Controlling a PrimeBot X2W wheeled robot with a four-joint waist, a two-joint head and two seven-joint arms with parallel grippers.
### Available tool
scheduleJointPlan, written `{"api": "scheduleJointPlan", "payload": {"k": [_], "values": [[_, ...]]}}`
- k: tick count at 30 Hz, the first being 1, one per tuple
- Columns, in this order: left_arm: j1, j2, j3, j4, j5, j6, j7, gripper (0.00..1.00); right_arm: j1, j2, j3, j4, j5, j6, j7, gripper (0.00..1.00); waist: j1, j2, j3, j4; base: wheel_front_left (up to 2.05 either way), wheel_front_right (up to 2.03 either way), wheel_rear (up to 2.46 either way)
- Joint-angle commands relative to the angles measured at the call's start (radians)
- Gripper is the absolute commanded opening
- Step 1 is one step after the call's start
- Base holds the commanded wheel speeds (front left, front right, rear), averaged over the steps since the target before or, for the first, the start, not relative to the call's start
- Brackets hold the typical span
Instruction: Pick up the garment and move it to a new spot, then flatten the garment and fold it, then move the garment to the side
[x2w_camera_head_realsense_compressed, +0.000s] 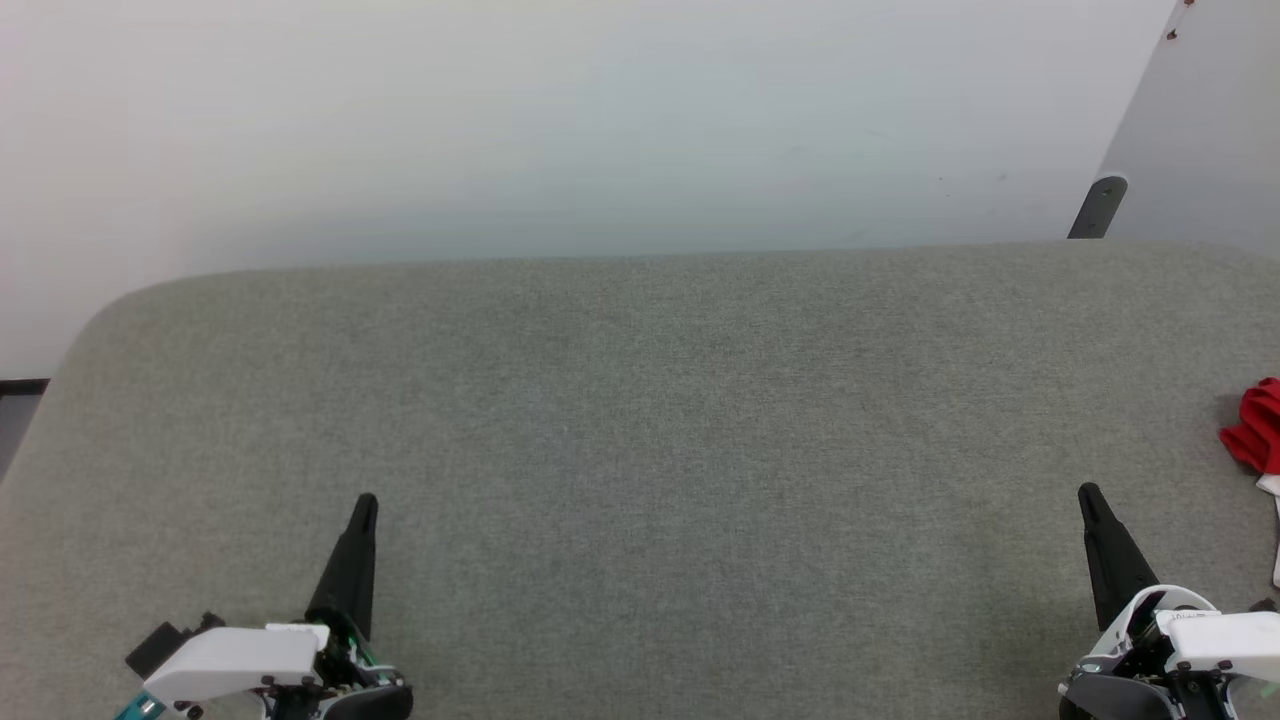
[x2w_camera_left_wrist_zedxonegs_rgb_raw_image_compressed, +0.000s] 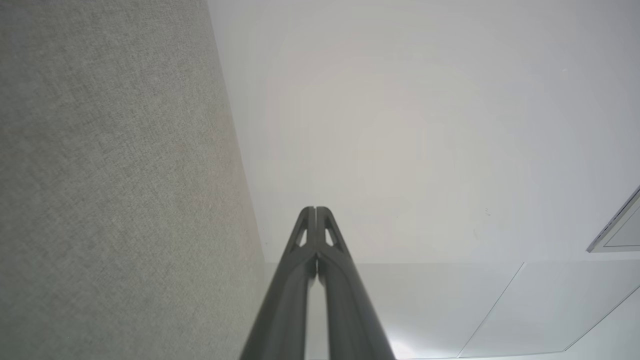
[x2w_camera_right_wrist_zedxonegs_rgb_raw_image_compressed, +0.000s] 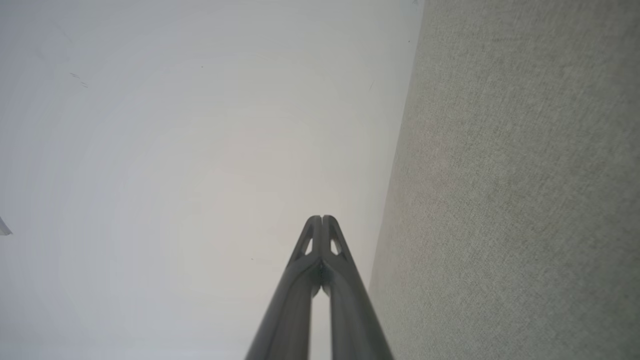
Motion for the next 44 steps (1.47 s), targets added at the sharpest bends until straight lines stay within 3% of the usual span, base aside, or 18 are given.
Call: {"api": "scheduleJointPlan", "payload": {"k": [1, 44], "values": [[-0.01, 0.003, 0.003, 0.001, -0.002, -0.005, 0.003, 0.0, -0.003, 0.004, 0.0, 0.0, 0.003, 0.0, 0.002, 0.0, 0.0, -0.0001, 0.0, 0.0, 0.0, 0.0, 0.0], [-0.01, 0.003, 0.003, 0.001, -0.001, -0.005, 0.003, 0.0, -0.003, 0.004, 0.0, 0.0, 0.003, 0.0, 0.002, 0.0, 0.0, -0.0001, 0.0, 0.0, 0.0, 0.0, 0.0]]}}
